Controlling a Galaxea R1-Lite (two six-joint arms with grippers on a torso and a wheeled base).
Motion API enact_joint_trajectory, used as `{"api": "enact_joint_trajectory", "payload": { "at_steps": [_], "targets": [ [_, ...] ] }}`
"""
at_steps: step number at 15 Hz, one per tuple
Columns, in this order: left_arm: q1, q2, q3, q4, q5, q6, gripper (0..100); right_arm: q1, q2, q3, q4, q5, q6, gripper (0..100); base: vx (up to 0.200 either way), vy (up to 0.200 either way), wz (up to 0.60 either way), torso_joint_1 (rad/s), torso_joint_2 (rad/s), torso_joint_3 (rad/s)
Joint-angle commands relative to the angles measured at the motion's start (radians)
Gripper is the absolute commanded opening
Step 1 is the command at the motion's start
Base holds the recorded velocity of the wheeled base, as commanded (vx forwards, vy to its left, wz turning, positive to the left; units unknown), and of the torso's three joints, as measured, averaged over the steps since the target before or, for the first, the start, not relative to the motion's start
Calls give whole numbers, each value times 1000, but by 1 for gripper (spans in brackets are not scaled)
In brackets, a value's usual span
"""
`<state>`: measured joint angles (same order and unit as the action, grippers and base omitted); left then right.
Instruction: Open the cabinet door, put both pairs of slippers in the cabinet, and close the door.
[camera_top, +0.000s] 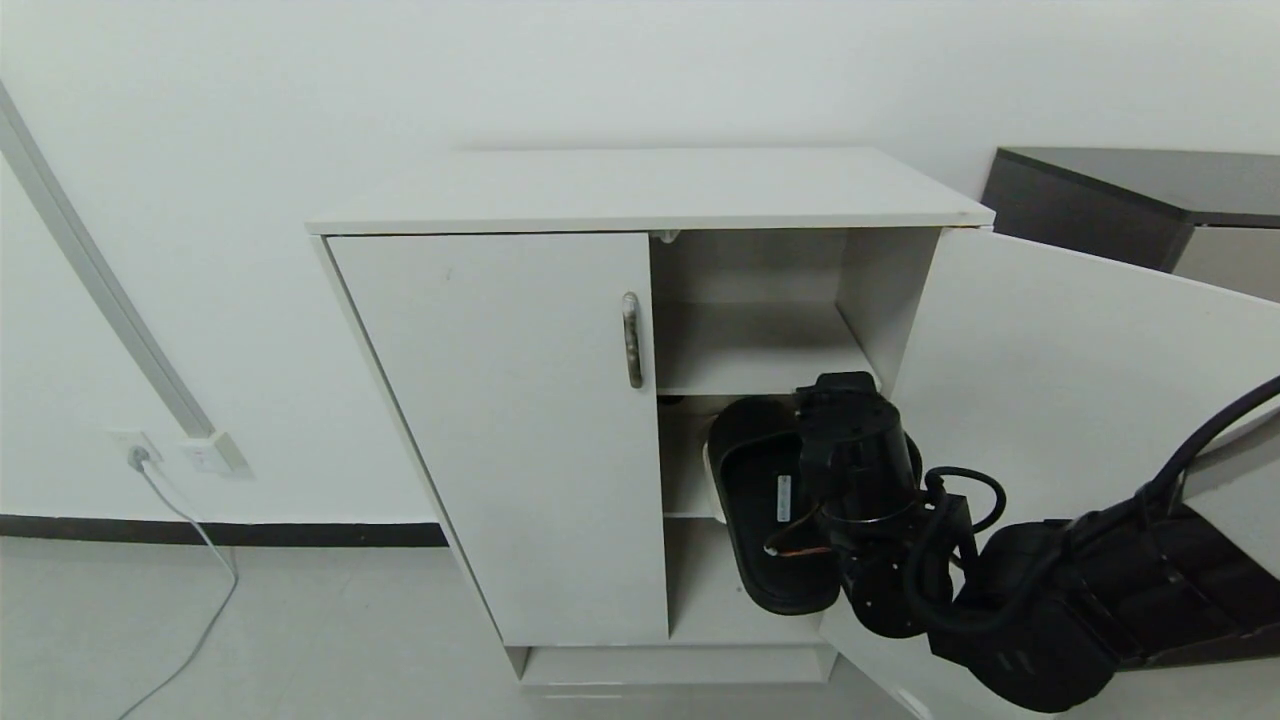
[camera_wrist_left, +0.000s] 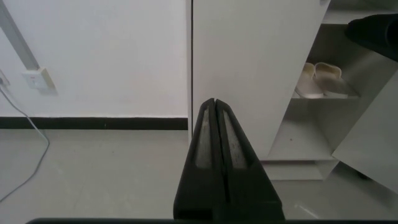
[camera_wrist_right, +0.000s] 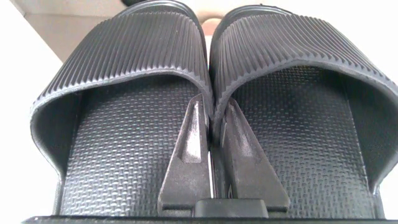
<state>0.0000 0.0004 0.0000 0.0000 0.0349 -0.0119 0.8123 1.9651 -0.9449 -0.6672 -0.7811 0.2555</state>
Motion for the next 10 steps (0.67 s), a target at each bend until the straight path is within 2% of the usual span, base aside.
{"api": "enact_joint_trajectory", "payload": {
  "at_steps": [1,5,9,10],
  "targets": [
    [0,0,0,0,0,0,0,4,-15,-8,-2,-10,1,0,0,0,0,0,0,0],
    [0,0,0,0,0,0,0,68,-111,8,0,-30,-27,0,0,0,0,0,0,0],
    [0,1,0,0,0,-2,0,71,-112,14,0,-30,-29,0,0,0,0,0,0,0],
    [0,1,0,0,0,-2,0,71,-109,15,0,-27,-29,0,200,0,0,2,-2,2]
  ]
}}
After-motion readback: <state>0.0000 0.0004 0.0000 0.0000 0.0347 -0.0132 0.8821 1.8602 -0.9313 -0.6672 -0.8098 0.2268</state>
